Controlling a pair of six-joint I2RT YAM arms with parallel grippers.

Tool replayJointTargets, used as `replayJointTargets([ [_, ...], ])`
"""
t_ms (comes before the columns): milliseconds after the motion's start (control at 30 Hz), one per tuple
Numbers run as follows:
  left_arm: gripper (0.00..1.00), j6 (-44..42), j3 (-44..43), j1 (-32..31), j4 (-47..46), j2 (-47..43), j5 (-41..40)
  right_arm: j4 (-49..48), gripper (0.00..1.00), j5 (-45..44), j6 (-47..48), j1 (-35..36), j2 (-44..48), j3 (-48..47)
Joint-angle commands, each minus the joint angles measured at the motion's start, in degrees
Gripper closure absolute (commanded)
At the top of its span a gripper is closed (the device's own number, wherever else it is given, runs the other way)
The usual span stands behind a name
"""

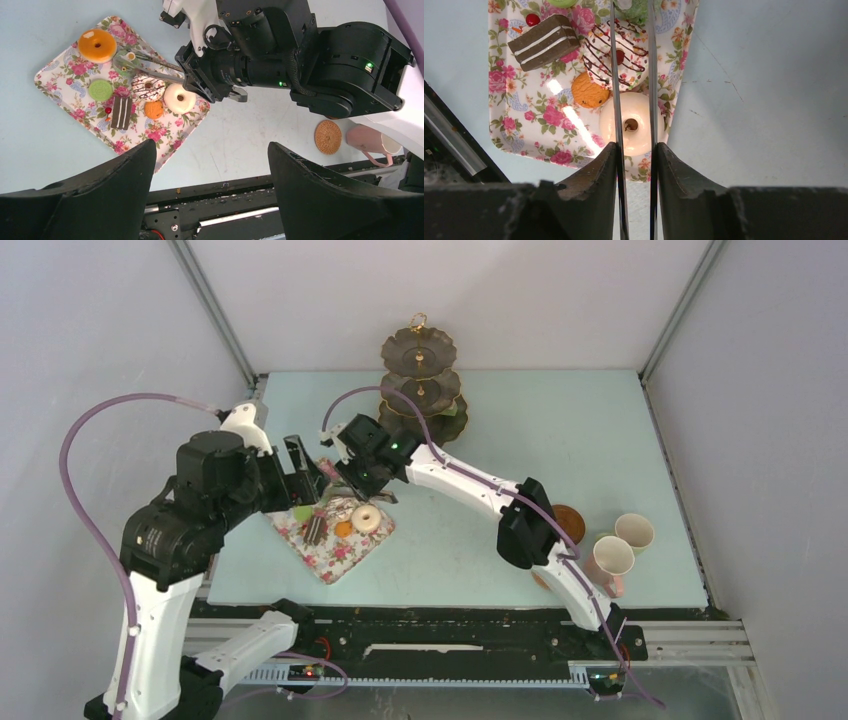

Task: Serve the afternoon tea

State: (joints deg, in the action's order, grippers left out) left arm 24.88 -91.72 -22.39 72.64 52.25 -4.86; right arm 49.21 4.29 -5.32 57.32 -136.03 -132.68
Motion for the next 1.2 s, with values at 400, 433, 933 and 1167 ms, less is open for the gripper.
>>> replayJointTargets([
  [400,0.11,-1.1,-1.6,-0.4,-0.9,0.8,-0.6,-1.0,0.79,3.0,-3.3,-1.8,12.7,2.0],
  [433,0.11,-1.1,-1.6,-0.4,-1.0,0.8,-0.5,-1.5,0.8,3.6,-3.9,-2.4,14.1,3.6],
  [933,0.11,-0.8,-0.8,-0.4,-1.3,0.4,-0.1,-18.1,0.83,12.3,-16.4,-15.1,39.1,44.3],
  [1167,0.11,-0.7,0.1,-0.5,-1.7,0.2,0.6,-15.9,0.86,6.5,-12.2,-23.4,45.6,56.0],
])
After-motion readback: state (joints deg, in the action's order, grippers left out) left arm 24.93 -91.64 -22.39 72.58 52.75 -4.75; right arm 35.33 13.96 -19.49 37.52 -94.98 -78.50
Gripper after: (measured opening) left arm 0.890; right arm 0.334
